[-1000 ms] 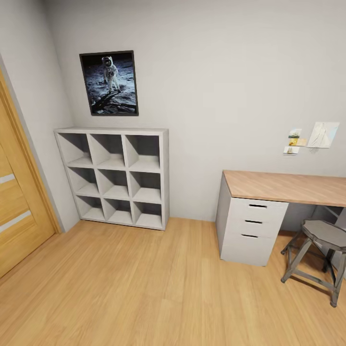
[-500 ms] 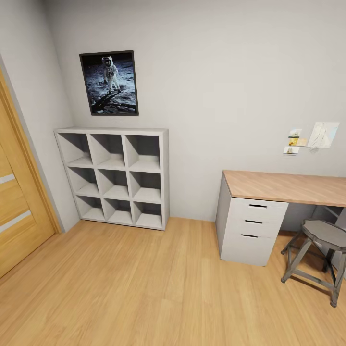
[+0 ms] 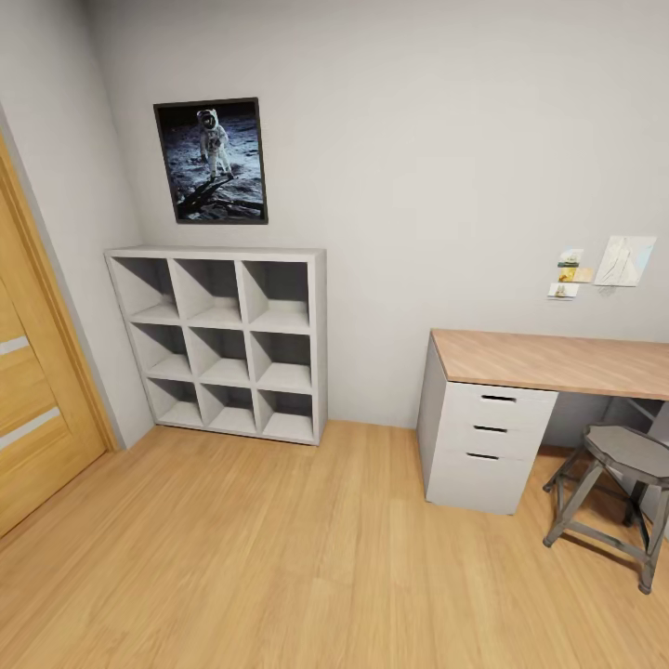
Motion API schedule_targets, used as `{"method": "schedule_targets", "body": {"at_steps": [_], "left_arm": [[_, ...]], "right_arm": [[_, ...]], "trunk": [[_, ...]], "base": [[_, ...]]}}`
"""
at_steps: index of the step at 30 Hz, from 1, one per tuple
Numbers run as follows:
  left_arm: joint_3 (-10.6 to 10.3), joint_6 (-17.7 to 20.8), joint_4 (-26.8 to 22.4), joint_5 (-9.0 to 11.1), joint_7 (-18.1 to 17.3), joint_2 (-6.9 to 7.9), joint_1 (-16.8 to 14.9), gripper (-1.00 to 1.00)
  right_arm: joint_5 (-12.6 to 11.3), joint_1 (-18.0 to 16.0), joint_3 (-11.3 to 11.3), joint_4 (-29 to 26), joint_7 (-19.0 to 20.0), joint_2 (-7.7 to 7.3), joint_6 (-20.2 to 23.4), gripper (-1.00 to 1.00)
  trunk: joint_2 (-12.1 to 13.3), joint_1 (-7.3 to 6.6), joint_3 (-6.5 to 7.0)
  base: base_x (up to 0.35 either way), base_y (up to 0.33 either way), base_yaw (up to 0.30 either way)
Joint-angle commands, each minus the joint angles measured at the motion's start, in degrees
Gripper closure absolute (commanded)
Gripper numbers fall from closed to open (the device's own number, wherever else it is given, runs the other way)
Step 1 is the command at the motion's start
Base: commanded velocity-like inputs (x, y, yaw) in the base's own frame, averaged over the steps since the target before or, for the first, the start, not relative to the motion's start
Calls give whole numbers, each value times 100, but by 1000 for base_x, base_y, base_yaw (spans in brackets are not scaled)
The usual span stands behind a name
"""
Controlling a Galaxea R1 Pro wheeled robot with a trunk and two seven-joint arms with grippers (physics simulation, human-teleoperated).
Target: Attach the digital camera to the camera tripod in the bedroom.
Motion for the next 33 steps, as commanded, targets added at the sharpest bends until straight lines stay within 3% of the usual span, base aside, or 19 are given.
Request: {"method": "schedule_targets", "body": {"at_steps": [1,6,11,12,16,17,22,23,28,31,33], "left_arm": [[16,-2,-64,47,-11,2,-38,-100],[230,93,-383,56,-42,-15,-258,-100],[513,460,-773,59,-65,-44,-590,-100],[513,460,-773,59,-65,-44,-590,-100],[664,1032,-1396,60,-75,-104,-918,-100],[664,1032,-1396,60,-75,-104,-918,-100],[717,1856,-2801,40,-30,-400,-1113,-100],[717,1856,-2801,40,-30,-400,-1113,-100],[706,2628,-4113,44,86,-657,-1166,-100],[707,2973,-4797,59,151,-800,-1175,-100],[707,3050,-4984,112,171,-847,-1175,-100]], "right_arm": [[-7,-4,-5,-133,-11,-2,4,-100],[-20,-24,-28,-891,-20,-2,56,-100],[-26,-44,-41,-1947,-27,17,317,-100],[-26,-44,-41,-1947,-27,17,317,-100],[-30,-132,-45,-3395,-31,50,1444,-100],[-30,-132,-45,-3395,-31,50,1444,-100],[-33,-213,-37,-5433,-14,76,3267,-100],[-33,-213,-37,-5433,-14,76,3267,-100],[-47,-242,-12,-6944,8,89,4266,-100],[-49,-286,10,-7547,17,97,4581,-100],[-51,-365,16,-7748,21,99,4666,-100]], "trunk": [[-3,0,-6],[-3,0,-6],[-3,0,-6],[-3,0,-6],[-3,0,-6],[-3,0,-6],[-3,0,-6],[-3,0,-6],[-3,0,-10],[-3,0,-17],[-3,0,-23]], "base": [[0,0,0],[0,0,0],[0,0,0],[0,0,0],[0,0,0],[0,0,0],[0,0,0],[0,0,0],[-1,0,-40],[-45,53,-153],[-97,163,-204]]}}
